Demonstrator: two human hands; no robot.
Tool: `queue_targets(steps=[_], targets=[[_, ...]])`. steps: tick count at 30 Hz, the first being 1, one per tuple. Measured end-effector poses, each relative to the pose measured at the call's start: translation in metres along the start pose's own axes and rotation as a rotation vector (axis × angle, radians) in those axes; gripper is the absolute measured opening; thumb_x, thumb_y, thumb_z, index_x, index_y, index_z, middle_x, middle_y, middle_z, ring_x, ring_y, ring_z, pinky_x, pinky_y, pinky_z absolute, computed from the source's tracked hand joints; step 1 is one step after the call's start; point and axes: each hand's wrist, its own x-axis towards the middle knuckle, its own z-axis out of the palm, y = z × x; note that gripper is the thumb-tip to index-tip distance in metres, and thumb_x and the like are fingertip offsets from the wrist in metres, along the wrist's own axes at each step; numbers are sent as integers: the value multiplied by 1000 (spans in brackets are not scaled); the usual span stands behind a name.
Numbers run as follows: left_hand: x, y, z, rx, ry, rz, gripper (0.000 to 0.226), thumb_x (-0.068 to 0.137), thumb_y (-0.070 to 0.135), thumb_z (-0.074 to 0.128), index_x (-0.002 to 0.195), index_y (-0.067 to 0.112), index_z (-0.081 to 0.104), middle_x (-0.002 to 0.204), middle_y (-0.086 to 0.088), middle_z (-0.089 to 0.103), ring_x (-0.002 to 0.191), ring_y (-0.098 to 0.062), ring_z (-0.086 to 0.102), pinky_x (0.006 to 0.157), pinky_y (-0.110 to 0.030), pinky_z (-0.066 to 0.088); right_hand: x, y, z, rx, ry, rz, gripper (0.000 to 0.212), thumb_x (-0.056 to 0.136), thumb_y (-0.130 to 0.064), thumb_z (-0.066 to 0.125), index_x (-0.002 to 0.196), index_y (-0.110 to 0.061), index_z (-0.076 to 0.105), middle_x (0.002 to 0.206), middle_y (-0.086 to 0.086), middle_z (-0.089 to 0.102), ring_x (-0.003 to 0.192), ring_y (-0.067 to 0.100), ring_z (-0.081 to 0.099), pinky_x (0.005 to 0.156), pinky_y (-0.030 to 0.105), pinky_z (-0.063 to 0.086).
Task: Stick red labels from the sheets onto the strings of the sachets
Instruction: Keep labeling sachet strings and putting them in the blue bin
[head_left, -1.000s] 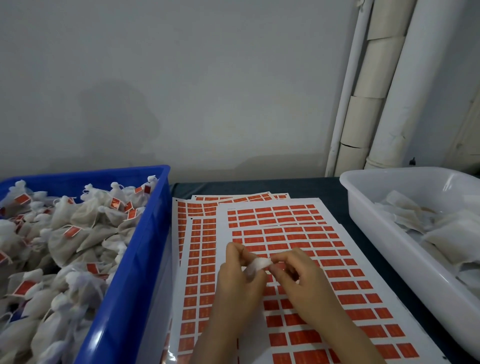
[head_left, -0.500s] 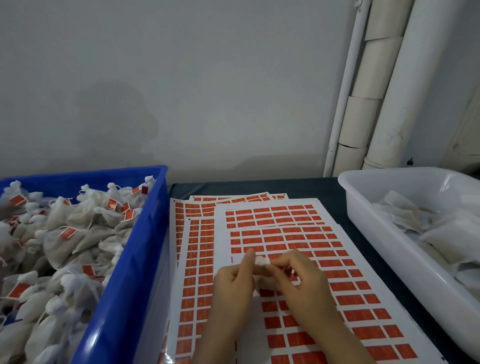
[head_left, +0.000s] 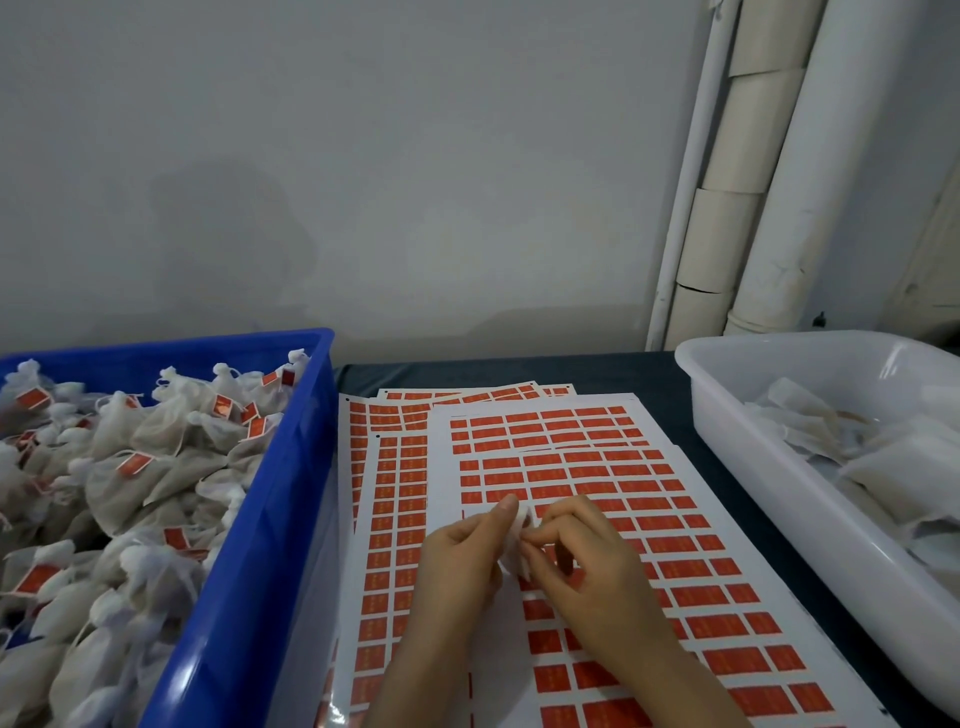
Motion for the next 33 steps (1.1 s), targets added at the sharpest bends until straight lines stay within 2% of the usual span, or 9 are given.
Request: queue_targets(steps=[2, 6, 9, 12, 16, 19, 25, 30, 33], targets=[[-1, -1, 0, 4, -34, 17, 43, 85, 46, 58, 46, 32, 67, 42, 12, 53, 48, -7, 49, 45, -11, 39, -2, 2, 1, 35, -49, 38, 14, 85, -34, 57, 84, -22, 65, 82, -12, 62, 66, 0, 56, 63, 8, 50], [1, -3, -3, -44, -63, 36, 30, 85, 41, 60, 62, 25, 71, 57, 4, 64, 55, -6, 60, 50, -14, 46, -6, 6, 4, 60, -126, 121, 5, 86, -30, 60, 90, -30, 61, 80, -26, 56, 73, -4, 58, 71, 4, 46], [3, -5, -2, -25, -42, 62, 19, 86, 34, 62, 73, 24, 71, 71, 3, 70, 72, -13, 66, 56, -18, 49, -6, 6, 4, 71, -157, 153, 10, 87, -28, 60, 91, -36, 56, 81, -30, 53, 79, -6, 57, 74, 5, 45], [2, -8, 0, 66, 20, 110, 5, 82, 31, 68, 81, 26, 66, 73, 10, 68, 70, -10, 65, 47, -9, 44, -6, 8, 4, 66, -166, 183, 10, 87, -29, 60, 96, -33, 59, 88, -27, 56, 82, -7, 57, 74, 4, 45], [5, -12, 1, 189, 33, 203, 10, 82, 33, 69, 87, 29, 62, 74, 14, 66, 69, -5, 64, 44, -4, 41, -4, 11, 3, 31, -178, 190, 11, 88, -29, 59, 98, -31, 60, 91, -25, 55, 82, -7, 55, 75, 2, 43], [8, -17, 2, 286, 66, 257, 11, 83, 32, 68, 82, 30, 58, 81, 12, 62, 74, -5, 60, 45, -5, 41, -4, 13, 3, 9, -191, 182, 10, 88, -30, 58, 98, -28, 60, 95, -20, 54, 84, -3, 54, 77, 7, 45], [9, -23, 0, 493, 139, 508, 27, 86, 17, 65, 76, 36, 49, 81, 20, 54, 78, 0, 55, 56, -1, 42, -4, 12, 4, -54, -204, 130, 10, 88, -32, 58, 96, -28, 61, 101, -22, 43, 86, -7, 49, 76, 0, 41], [7, -25, -1, 664, 197, 749, 15, 83, 16, 69, 91, 26, 63, 94, 22, 54, 78, 3, 54, 63, 1, 39, -3, 9, 0, 14, -179, 116, 5, 87, -30, 60, 88, -34, 58, 125, -43, 23, 94, -18, 46, 79, -5, 36], [7, -24, -2, 634, 231, 809, 19, 80, 17, 72, 97, 22, 68, 96, 20, 57, 79, 0, 57, 67, -2, 41, -3, 7, 1, 78, -197, 131, 18, 87, -27, 60, 86, -42, 51, 119, -43, 31, 96, -19, 47, 84, -2, 37]])
